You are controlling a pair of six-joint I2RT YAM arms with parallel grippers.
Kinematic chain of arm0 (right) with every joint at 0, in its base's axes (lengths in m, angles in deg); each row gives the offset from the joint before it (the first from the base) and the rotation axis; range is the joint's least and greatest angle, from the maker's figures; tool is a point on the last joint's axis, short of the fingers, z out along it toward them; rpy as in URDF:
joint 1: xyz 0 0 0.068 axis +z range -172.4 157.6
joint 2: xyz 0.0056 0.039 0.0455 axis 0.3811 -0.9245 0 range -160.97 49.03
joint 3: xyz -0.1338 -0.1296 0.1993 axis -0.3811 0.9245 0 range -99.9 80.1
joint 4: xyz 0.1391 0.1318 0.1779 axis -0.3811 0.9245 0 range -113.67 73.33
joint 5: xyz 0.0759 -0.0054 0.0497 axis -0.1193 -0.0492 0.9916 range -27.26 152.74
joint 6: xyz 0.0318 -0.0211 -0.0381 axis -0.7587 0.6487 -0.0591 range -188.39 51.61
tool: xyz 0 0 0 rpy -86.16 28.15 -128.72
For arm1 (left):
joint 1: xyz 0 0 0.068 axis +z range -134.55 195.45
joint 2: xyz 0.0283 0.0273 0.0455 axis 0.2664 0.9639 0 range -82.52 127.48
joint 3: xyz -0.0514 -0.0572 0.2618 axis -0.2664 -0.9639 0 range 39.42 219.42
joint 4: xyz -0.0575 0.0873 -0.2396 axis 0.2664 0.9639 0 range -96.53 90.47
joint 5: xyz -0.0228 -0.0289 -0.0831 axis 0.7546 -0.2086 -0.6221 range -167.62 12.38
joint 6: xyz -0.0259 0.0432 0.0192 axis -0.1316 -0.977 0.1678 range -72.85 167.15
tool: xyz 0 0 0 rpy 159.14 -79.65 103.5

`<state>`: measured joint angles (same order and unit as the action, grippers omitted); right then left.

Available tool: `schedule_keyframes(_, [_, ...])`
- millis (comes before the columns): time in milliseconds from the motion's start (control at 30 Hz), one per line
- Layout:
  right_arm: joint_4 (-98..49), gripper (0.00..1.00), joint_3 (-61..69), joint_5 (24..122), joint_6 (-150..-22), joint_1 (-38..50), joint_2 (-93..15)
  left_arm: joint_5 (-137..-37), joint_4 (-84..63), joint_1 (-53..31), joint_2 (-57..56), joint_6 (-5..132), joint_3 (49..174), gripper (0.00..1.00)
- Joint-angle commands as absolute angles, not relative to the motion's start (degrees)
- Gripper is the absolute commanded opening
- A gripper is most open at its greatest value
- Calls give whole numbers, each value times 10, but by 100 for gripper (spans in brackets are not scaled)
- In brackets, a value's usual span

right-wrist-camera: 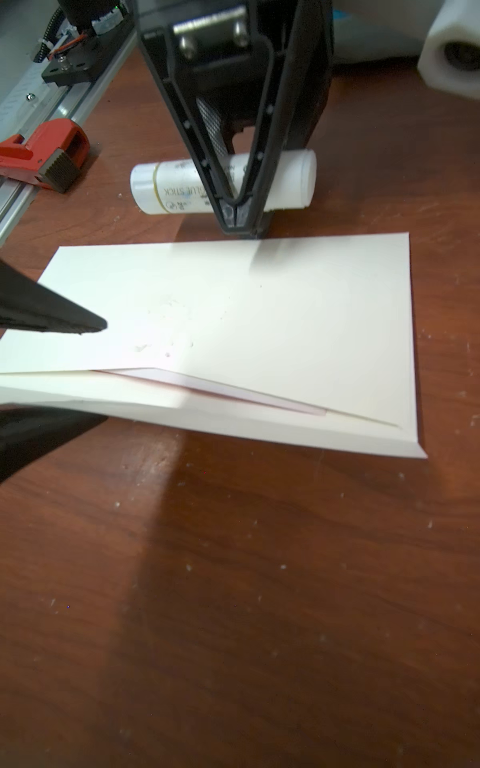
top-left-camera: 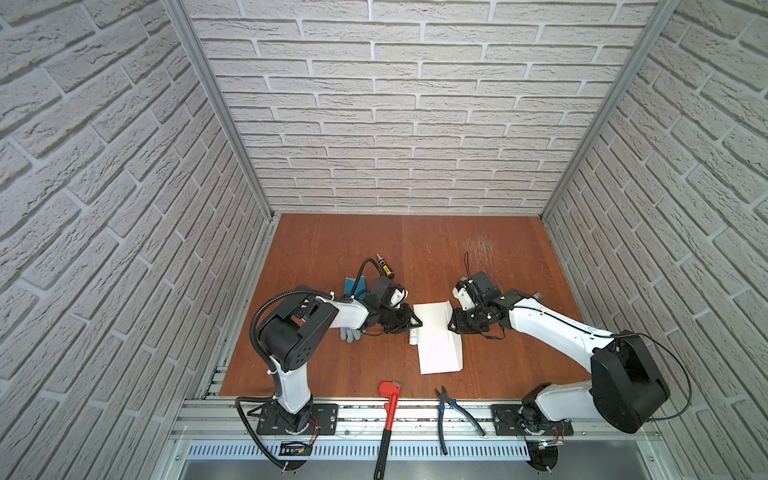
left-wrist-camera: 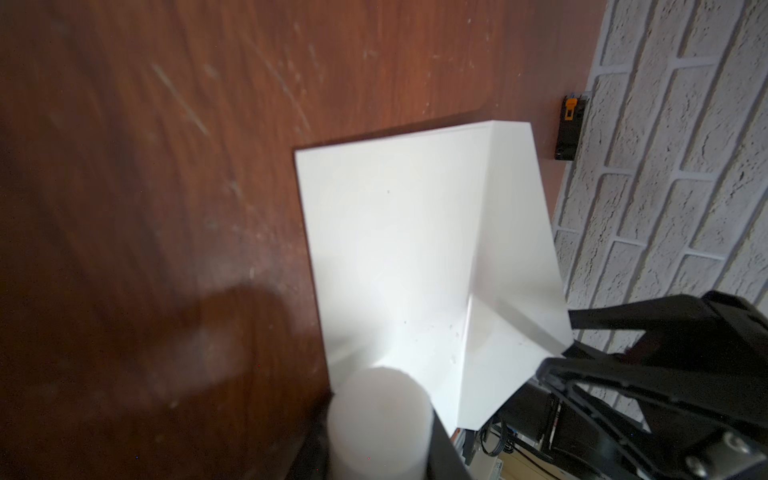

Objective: Place the letter into the envelope and seal it
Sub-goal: 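Fold the envelope flap over with the right gripper while the left holds the glue stick, then lower the right gripper onto the folded flap near the gold emblem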

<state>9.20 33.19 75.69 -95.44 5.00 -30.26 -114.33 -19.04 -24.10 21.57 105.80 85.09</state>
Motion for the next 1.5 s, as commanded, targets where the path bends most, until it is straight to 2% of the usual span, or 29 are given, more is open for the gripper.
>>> schedule_keyframes(0, [102, 35, 318, 762, -966, 61, -299, -1136, -165, -242, 235, 1047, 852, 0])
schedule_keyframes(600, [92, 42, 316, 779, -978, 78, -304, -1136, -162, -242, 237, 1043, 850, 0])
schedule_keyframes(1033, [14, 46, 337, 833, -1007, 79, -342, -1136, -161, -243, 239, 1044, 850, 0])
schedule_keyframes(1467, [-21, 24, 356, 819, -1011, 79, -392, -1136, -153, -244, 234, 1040, 849, 0])
